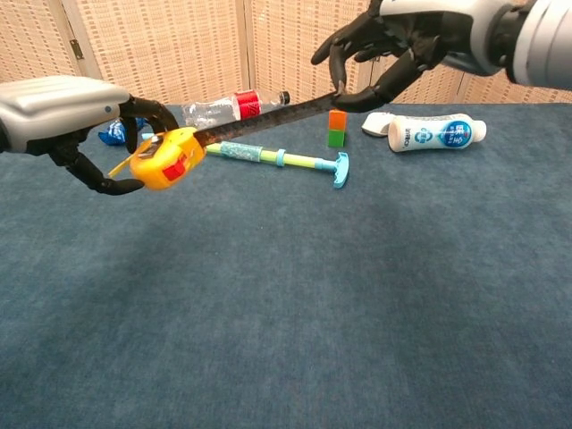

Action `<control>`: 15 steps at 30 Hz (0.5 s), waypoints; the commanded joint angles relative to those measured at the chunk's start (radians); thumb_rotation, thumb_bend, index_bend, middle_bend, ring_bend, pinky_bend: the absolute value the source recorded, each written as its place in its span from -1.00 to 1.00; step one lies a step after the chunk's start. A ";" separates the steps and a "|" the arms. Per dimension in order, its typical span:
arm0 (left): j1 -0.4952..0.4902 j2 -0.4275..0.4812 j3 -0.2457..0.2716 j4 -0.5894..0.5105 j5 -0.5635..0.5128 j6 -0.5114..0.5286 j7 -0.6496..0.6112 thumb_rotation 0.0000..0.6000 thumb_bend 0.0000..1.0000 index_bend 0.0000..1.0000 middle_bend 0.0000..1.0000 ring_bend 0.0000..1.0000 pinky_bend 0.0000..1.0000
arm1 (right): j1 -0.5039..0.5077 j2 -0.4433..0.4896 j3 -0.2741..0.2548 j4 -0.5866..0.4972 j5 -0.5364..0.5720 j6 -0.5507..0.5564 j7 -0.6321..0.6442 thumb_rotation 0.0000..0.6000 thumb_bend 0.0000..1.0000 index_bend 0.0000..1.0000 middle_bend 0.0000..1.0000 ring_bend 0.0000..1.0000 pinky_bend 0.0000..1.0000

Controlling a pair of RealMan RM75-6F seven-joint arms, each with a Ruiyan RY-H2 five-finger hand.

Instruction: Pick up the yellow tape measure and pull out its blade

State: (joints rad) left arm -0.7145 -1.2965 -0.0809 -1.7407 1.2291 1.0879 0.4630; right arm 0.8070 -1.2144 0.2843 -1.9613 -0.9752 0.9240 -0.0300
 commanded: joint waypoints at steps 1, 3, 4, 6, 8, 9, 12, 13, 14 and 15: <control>0.016 0.000 0.014 0.043 0.019 -0.006 -0.037 1.00 -0.24 0.00 0.01 -0.16 -0.73 | -0.042 0.064 -0.003 -0.043 -0.037 -0.001 0.055 1.00 -0.26 0.32 -0.62 -0.80 -1.00; 0.025 -0.003 0.019 0.072 0.032 -0.006 -0.066 1.00 -0.24 0.00 0.01 -0.16 -0.74 | -0.069 0.108 -0.003 -0.069 -0.066 -0.001 0.094 1.00 -0.26 0.32 -0.62 -0.80 -1.00; 0.029 -0.004 0.021 0.084 0.037 -0.006 -0.080 1.00 -0.24 0.00 0.01 -0.16 -0.74 | -0.081 0.129 -0.003 -0.081 -0.080 -0.001 0.113 1.00 -0.26 0.32 -0.62 -0.80 -1.00; 0.039 -0.009 0.027 0.120 0.056 -0.005 -0.115 1.00 -0.24 0.00 0.01 -0.16 -0.74 | -0.116 0.186 -0.005 -0.109 -0.122 -0.002 0.164 1.00 -0.26 0.32 -0.62 -0.80 -1.00; 0.046 -0.013 0.032 0.152 0.075 -0.001 -0.139 1.00 -0.24 0.00 0.01 -0.16 -0.74 | -0.143 0.229 -0.006 -0.127 -0.157 0.002 0.207 1.00 -0.26 0.32 -0.62 -0.80 -1.00; 0.050 -0.016 0.034 0.168 0.085 0.003 -0.150 1.00 -0.24 0.00 0.01 -0.16 -0.74 | -0.157 0.250 -0.006 -0.134 -0.175 0.004 0.230 1.00 -0.26 0.32 -0.62 -0.80 -1.00; 0.062 -0.028 0.039 0.220 0.114 0.016 -0.188 1.00 -0.24 0.00 0.01 -0.16 -0.74 | -0.203 0.320 -0.011 -0.149 -0.237 0.013 0.305 1.00 -0.26 0.32 -0.62 -0.80 -1.00; 0.066 -0.033 0.040 0.239 0.123 0.020 -0.202 1.00 -0.24 0.00 0.01 -0.16 -0.74 | -0.221 0.345 -0.013 -0.153 -0.263 0.019 0.337 1.00 -0.26 0.32 -0.62 -0.80 -1.00; 0.069 -0.035 0.042 0.252 0.130 0.022 -0.210 1.00 -0.24 0.00 0.01 -0.16 -0.74 | -0.234 0.363 -0.016 -0.155 -0.282 0.024 0.360 1.00 -0.26 0.32 -0.62 -0.80 -1.00; 0.071 -0.037 0.043 0.265 0.136 0.024 -0.217 1.00 -0.24 0.00 0.01 -0.16 -0.74 | -0.247 0.381 -0.018 -0.155 -0.302 0.029 0.384 1.00 -0.26 0.32 -0.62 -0.80 -1.00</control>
State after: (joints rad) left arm -0.6518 -1.3258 -0.0427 -1.4969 1.3496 1.1043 0.2640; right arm 0.5986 -0.8804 0.2729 -2.1032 -1.2291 0.9391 0.3018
